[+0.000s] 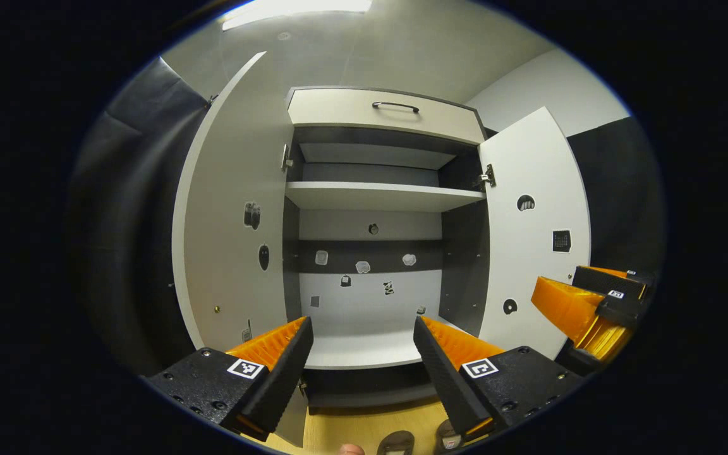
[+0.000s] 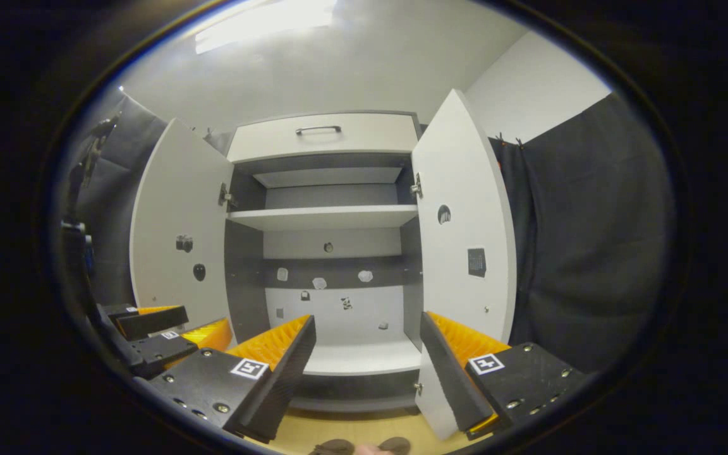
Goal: Grab one shoe with the right hand and put it into the shoe cabinet, grab the other shoe with the left hand and put it into the shoe cabinet; then close the right door with the right hand and the left door with the left hand.
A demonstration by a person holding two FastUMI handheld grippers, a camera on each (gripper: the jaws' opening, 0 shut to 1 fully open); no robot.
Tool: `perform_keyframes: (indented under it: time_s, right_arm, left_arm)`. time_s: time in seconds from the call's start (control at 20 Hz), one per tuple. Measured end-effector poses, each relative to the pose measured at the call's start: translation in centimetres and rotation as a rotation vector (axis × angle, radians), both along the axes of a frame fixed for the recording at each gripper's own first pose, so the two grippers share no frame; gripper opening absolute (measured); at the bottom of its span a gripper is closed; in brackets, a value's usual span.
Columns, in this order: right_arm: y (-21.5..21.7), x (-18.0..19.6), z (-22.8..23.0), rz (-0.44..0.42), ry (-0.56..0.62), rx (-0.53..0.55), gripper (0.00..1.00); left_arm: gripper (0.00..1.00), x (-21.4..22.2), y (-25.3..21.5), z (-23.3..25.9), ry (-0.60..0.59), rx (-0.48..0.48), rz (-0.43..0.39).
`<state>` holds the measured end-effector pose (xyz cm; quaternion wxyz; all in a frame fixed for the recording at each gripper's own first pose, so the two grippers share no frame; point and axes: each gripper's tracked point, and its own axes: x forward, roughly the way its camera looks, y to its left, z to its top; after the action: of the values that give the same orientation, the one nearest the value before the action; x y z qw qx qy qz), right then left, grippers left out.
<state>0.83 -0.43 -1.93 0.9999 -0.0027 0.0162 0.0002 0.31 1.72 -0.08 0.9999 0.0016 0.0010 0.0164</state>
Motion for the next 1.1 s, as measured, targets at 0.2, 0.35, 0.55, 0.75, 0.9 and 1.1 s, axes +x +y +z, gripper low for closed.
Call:
perform_keyframes:
  time_s: [0.2, 0.35, 0.55, 0.75, 0.9, 1.1]
  right_arm:
    - [0.1, -0.7, -7.9, -0.015, 0.110, -0.001, 0.99]
    - [0.2, -2.1, -15.8, -0.010, 0.249, 0.002, 0.99]
    - [-0.1, -4.2, -26.5, -0.010, 0.443, 0.019, 1.00]
    - [-1.1, -7.1, -36.8, -0.039, 0.655, 0.066, 1.00]
    - [-1.5, -9.0, -42.9, -0.067, 0.795, 0.107, 0.82]
    - [-2.1, -9.4, -47.9, -0.080, 0.882, 0.096, 0.82]
  left_arm:
    - [0.98, 0.0, 0.7, -0.1, 0.002, 0.002, 0.010]
    - [0.98, 0.0, 1.2, -0.4, 0.009, 0.007, 0.018]
    - [0.98, 0.2, 1.5, -0.9, 0.024, 0.014, 0.018]
    - [0.98, 0.3, 1.7, -1.3, 0.036, 0.023, 0.020]
    - [0.98, 0.4, 1.6, -1.9, 0.050, 0.027, 0.016]
    - [0.98, 0.5, 1.5, -2.9, 0.071, 0.037, 0.018]
